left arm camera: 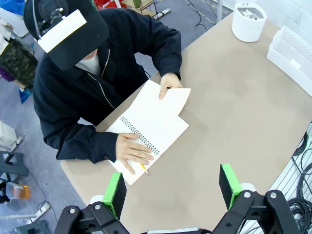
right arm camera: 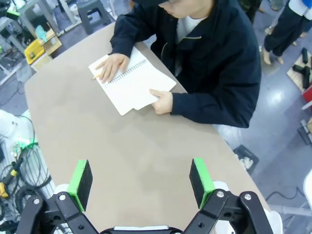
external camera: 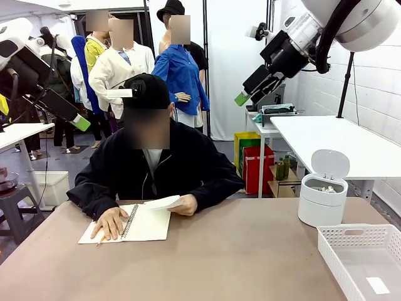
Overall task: Sort the paper based on its condition.
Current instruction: If a person hands you a paper, place it in the Organizing basket , and if it's crumpled, put it in the Trash can.
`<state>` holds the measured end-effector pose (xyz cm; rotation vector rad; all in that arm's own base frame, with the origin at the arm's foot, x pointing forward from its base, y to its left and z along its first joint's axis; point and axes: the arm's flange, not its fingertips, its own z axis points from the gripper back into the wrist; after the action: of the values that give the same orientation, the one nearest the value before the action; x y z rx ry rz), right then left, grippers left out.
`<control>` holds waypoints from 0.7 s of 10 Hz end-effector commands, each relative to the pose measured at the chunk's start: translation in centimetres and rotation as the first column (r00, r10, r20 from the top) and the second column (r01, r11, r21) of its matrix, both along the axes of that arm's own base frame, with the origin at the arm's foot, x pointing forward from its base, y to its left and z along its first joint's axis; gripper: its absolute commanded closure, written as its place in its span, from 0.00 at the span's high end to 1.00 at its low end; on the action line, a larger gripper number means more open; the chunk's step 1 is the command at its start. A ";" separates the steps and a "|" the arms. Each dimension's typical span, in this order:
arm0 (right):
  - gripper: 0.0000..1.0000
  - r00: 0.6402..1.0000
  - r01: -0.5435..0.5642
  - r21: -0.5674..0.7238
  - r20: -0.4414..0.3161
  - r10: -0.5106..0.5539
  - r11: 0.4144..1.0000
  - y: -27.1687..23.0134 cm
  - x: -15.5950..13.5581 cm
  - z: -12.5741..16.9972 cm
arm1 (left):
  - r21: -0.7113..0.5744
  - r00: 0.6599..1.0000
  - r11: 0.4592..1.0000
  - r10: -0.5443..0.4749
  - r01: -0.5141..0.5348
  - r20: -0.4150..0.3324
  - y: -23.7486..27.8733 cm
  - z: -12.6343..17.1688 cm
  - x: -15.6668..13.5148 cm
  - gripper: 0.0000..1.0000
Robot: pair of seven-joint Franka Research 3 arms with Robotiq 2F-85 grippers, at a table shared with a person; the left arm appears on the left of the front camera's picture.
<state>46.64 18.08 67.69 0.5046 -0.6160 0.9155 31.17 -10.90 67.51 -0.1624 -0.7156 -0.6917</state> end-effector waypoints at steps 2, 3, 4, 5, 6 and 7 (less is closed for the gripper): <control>1.00 0.996 -0.041 -0.058 0.071 0.045 0.998 0.0 -2.7 0.2 | -0.004 1.000 1.000 0.001 -0.001 0.001 0.1 0.1 0.0 1.00; 1.00 0.995 -0.034 -0.070 0.091 0.040 0.997 0.0 -3.6 0.3 | -0.004 1.000 1.000 0.001 -0.001 0.001 0.1 0.1 0.0 1.00; 1.00 0.994 -0.029 -0.084 0.100 0.038 0.996 0.0 -4.5 0.4 | -0.004 1.000 1.000 0.001 -0.001 0.001 0.1 0.1 0.0 1.00; 1.00 0.994 -0.031 -0.091 0.104 0.040 0.995 -0.1 -5.1 0.4 | -0.004 1.000 1.000 0.001 -0.001 0.001 0.1 0.1 0.0 1.00; 1.00 0.993 -0.028 -0.094 0.110 0.038 0.995 0.0 -5.3 0.3 | -0.004 1.000 1.000 0.001 -0.001 0.001 0.1 0.1 0.0 1.00; 1.00 0.993 -0.033 -0.093 0.112 0.044 0.995 0.1 -5.4 0.2 | -0.004 1.000 1.000 0.001 -0.001 0.001 0.1 0.1 0.0 1.00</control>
<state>41.41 18.13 68.93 0.3991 -0.6442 1.0025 31.17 -10.90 67.51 -0.1624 -0.7156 -0.6917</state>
